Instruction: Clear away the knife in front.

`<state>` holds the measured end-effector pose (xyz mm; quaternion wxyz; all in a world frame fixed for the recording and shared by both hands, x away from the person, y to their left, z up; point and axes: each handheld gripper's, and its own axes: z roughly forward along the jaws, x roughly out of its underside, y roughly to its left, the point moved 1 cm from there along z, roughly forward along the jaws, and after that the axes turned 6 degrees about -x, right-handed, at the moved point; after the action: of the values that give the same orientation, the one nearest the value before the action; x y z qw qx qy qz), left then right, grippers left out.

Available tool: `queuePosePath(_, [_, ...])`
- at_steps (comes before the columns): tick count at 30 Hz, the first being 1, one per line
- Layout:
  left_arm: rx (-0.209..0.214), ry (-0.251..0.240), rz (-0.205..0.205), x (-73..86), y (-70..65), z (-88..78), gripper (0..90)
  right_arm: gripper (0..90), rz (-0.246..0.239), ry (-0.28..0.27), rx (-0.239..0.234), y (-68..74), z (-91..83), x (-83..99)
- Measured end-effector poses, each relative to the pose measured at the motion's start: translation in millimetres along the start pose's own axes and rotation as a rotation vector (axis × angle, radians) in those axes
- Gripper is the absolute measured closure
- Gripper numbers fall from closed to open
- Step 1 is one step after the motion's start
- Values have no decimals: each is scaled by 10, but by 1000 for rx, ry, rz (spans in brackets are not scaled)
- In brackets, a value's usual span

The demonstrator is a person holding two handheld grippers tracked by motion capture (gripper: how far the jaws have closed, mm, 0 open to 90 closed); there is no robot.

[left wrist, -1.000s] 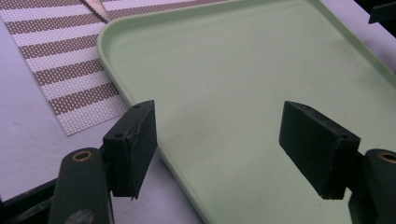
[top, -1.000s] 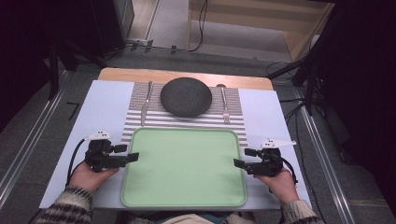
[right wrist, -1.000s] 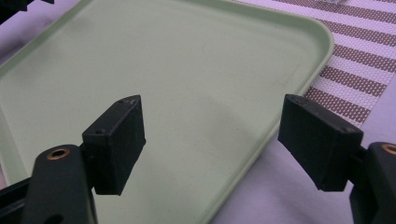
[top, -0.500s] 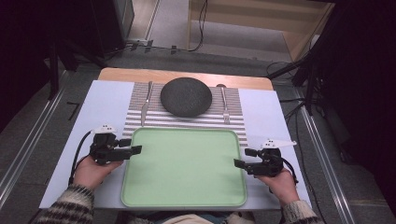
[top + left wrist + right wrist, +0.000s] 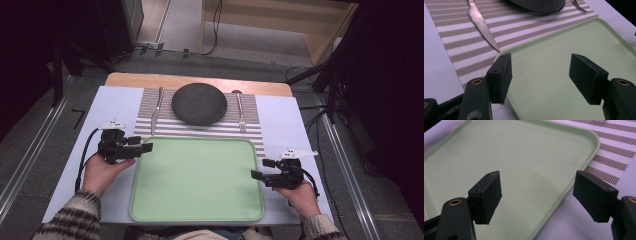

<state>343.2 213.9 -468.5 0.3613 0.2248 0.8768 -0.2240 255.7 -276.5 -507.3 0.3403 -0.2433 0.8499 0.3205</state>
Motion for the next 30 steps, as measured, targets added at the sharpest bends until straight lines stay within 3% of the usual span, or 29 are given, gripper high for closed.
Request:
queuePosePath(12, [-19, -5, 2, -324, 140, 100, 370, 209, 7, -2, -1, -8, 6, -11])
queuePosePath(19, [-21, 1, -7, -441, 185, 178, 368, 209, 8, -1, -2, -8, 7, -11])
queuePosePath(30, [-16, -7, 18, -626, 247, 295, 368, 209, 9, 1, -2, -10, 10, -10])
